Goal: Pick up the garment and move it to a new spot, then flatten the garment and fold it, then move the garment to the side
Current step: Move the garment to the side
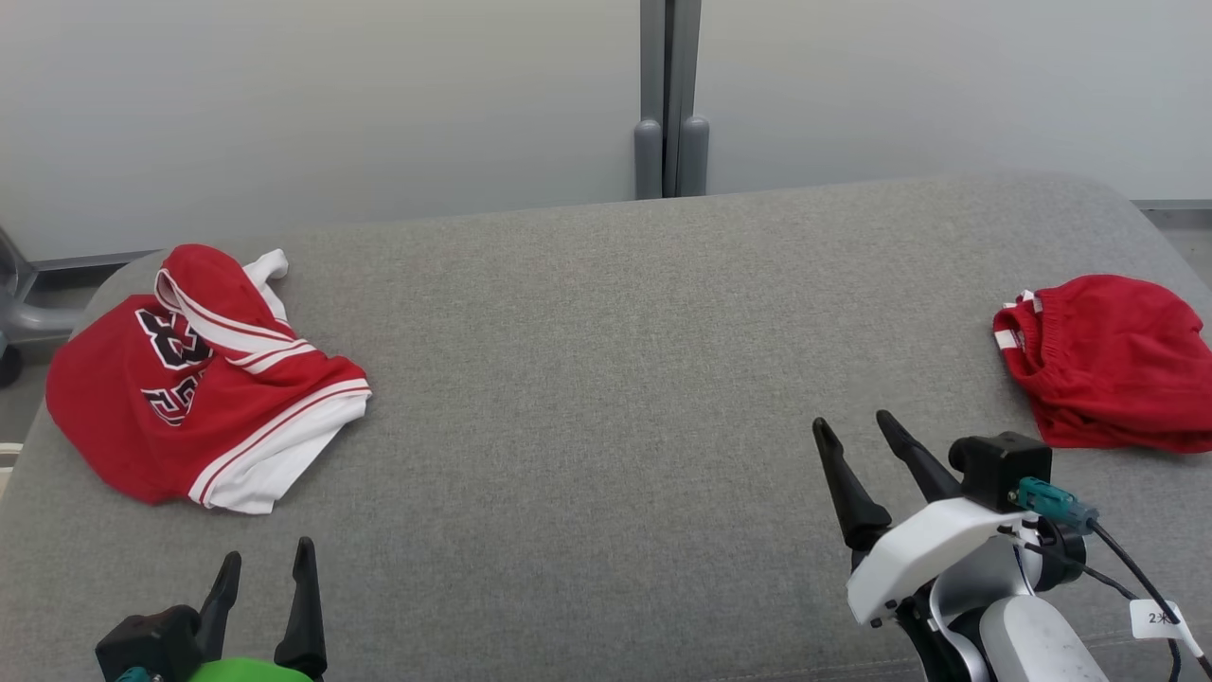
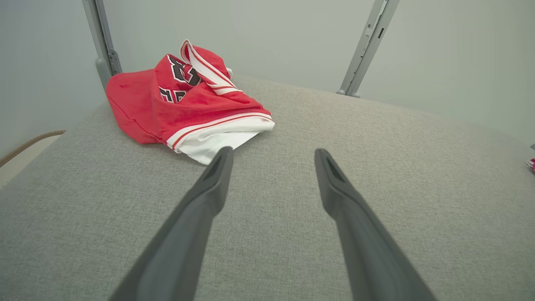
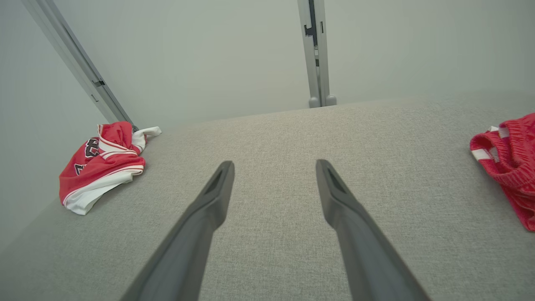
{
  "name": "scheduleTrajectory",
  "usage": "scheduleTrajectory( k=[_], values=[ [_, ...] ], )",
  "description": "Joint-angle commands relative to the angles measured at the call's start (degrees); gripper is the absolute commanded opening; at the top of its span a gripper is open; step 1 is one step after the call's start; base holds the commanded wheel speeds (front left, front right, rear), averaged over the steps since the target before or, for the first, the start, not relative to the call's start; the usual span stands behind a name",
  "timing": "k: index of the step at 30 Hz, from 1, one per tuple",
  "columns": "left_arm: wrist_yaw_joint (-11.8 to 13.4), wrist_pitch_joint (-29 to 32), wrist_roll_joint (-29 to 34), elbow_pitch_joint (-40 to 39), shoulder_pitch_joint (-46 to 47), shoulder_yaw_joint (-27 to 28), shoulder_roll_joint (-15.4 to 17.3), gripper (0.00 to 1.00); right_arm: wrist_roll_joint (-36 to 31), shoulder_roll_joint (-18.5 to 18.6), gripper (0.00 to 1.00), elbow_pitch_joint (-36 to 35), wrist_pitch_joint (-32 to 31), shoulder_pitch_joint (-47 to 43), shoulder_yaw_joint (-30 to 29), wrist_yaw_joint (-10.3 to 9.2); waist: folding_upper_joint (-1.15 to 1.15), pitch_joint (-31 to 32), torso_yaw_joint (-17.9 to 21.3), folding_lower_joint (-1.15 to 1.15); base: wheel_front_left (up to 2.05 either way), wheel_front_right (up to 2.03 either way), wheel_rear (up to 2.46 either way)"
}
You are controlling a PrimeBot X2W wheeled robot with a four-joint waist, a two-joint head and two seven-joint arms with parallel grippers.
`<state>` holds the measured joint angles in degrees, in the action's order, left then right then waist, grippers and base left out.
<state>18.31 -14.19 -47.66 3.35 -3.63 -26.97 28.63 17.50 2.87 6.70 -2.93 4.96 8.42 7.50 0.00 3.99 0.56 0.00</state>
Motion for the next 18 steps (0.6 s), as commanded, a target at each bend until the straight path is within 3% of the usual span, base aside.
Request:
scheduleTrajectory(
  k=[1,18],
  values=[
    [-0.31,0.08,0.47,0.1,1.0,-0.03,0.39,1.0,-0.45,0.07,1.0,-0.41,0.53,-0.59,-0.35,-0.02,0.0,0.04,0.02,0.0,0.0,0.0,0.0],
    [-0.21,0.37,0.82,-0.59,1.67,-1.22,0.08,1.0,-1.66,0.06,1.0,0.66,1.69,-0.55,-2.13,-0.02,0.0,0.56,0.08,0.0,0.0,0.0,0.0]
  ],
)
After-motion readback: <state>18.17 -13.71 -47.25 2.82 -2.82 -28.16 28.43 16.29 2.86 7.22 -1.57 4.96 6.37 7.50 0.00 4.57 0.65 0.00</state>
